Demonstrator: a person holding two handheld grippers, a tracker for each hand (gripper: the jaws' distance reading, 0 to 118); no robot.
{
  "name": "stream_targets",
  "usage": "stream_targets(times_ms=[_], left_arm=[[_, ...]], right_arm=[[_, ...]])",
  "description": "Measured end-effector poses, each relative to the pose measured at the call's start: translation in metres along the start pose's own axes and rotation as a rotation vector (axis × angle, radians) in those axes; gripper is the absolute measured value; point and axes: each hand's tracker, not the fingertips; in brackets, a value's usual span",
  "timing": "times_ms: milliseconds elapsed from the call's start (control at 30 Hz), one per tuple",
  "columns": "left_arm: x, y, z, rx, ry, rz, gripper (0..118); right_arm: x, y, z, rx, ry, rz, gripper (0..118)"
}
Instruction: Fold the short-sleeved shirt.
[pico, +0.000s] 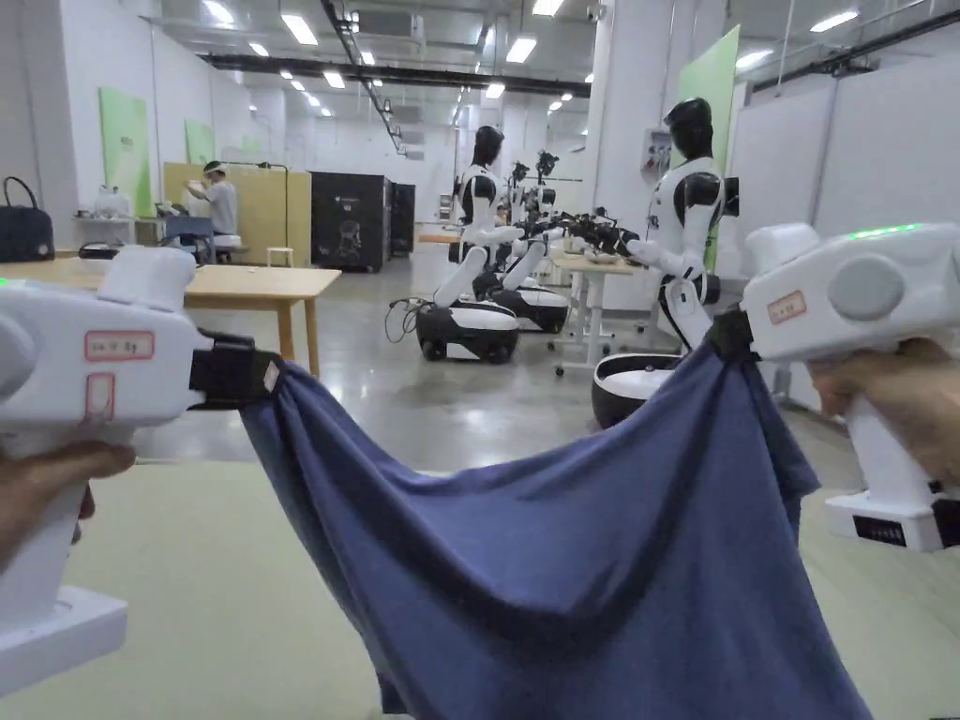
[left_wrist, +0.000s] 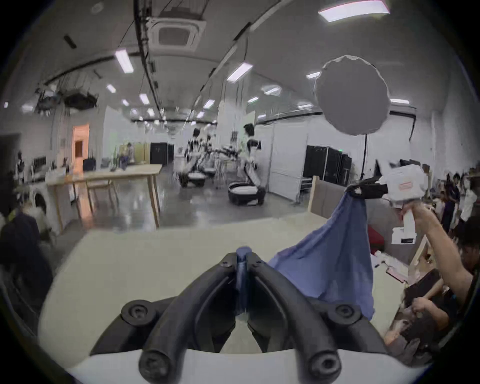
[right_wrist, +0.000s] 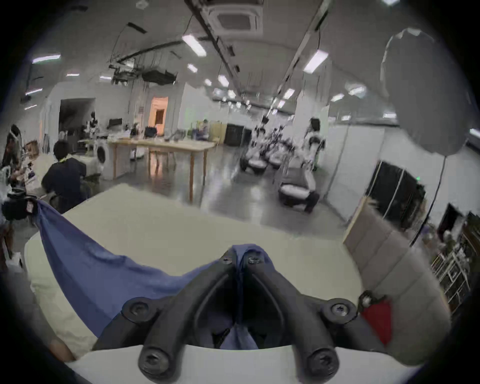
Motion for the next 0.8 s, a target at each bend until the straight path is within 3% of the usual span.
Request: stream_targets(times_ms=[67, 133, 167, 367, 467, 567, 800], left_arm=[[0.003, 0.052, -0.010, 0.044, 0.081, -0.105, 3], [-0.007, 0.104, -0.023, 0.039, 0.143, -0.092, 3], [-0.008, 0.121, -0.027, 0.039, 0.157, -0.098, 3], [-0.022, 0.187, -0.040, 0.050, 0.314, -0.100, 3], [-0.029, 0.188, -0.045, 0.062, 0.336, -0.083, 3], [-0.036, 0.181, -0.052, 0.101, 0.376, -0.061, 2], [-0.042, 0.162, -0.071, 0.090, 0.375, -0.069, 2]], right_arm=[[0.008, 0.041, 0.016, 0.048, -0.053, 0.015, 4], [0.015, 0.084, 0.029, 0.088, -0.173, 0.055, 4], [0.021, 0.099, 0.031, 0.107, -0.188, 0.055, 4], [0.043, 0.157, 0.051, 0.220, -0.298, -0.094, 4], [0.055, 0.166, 0.040, 0.237, -0.302, -0.112, 4], [0.062, 0.163, 0.034, 0.239, -0.283, -0.225, 4], [0.077, 0.141, 0.006, 0.221, -0.273, -0.274, 4]])
